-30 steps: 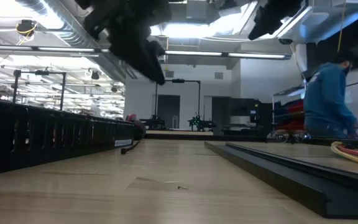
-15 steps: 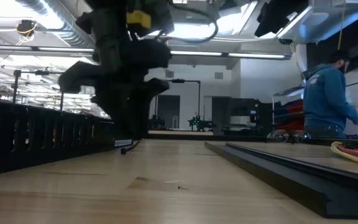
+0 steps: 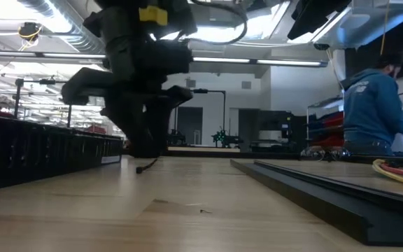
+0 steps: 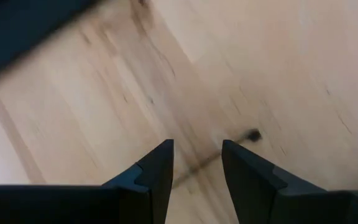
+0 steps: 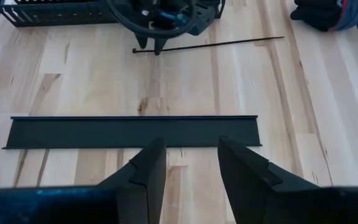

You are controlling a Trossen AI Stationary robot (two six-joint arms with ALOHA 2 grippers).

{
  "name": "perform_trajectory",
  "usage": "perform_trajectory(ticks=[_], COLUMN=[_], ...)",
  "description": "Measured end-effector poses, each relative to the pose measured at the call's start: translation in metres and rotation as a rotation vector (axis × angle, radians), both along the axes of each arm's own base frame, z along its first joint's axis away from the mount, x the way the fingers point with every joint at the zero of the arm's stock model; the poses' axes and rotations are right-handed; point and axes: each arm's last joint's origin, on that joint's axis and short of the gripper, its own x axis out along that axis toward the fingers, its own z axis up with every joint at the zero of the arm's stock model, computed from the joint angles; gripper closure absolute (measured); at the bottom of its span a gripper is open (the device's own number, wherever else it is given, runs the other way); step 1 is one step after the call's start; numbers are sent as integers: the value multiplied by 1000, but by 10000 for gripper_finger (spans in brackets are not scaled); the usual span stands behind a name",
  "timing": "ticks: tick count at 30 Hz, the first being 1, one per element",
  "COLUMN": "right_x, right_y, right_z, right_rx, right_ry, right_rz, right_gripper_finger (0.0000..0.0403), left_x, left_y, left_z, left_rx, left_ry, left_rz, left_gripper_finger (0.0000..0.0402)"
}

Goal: Ziptie cables
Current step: Insert the black zip tie

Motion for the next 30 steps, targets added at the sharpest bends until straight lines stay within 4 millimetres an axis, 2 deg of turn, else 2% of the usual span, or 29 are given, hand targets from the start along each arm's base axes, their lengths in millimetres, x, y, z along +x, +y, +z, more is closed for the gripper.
perform_trajectory(ticks=[5, 15, 18, 24, 30], right_x=[0, 0, 0, 0, 0], right_y=[0, 0, 0, 0, 0], right_z=[0, 0, 0, 0, 0], right_rx=[5, 6, 6, -4, -5], right_ry=[1, 1, 1, 0, -1], right_rz=[4, 5, 5, 2, 2], right_gripper_finger=[265, 265, 265, 265, 265], left_x=[0, 3, 3, 3, 7], left_y=[-2, -3, -4, -5, -6], left_z=[-8, -25, -26, -31, -32], left_rx=[44, 36, 2, -49, -85], left_ry=[30, 76, 85, 99, 74], left_rz=[-99, -154, -168, -184, -125], left_gripper_finger=[271, 278, 304, 392, 400])
